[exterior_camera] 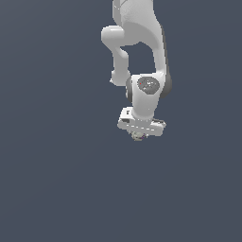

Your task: Pick up the object and move it to a goal position.

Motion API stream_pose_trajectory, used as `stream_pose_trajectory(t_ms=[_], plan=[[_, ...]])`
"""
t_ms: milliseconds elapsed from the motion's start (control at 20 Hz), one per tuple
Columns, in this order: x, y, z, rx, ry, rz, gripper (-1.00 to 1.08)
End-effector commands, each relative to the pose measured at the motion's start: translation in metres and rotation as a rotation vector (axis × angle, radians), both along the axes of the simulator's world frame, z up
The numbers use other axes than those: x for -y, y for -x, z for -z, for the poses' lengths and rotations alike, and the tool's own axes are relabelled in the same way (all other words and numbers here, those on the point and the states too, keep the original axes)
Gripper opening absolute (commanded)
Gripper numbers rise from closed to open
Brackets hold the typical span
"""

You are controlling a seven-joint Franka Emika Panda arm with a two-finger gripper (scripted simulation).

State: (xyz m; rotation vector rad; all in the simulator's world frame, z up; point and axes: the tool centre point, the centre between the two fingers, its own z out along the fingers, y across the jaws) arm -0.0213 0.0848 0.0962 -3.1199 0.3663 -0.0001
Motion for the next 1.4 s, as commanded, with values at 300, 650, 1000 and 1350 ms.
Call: stream_pose_trajectory(t_ms=[300,650,1000,1350], plan=[[-0.015,-0.05,-0.035,0.0,0.0,0.001,-1.0],[-0.026,-0.086,-0.059,0.0,0.0,0.001,-1.0],[-0.035,-0.116,-0.079,0.0,0.0,0.001,-1.0],[-0.041,-0.136,-0.091,0.0,0.0,0.001,-1.0]])
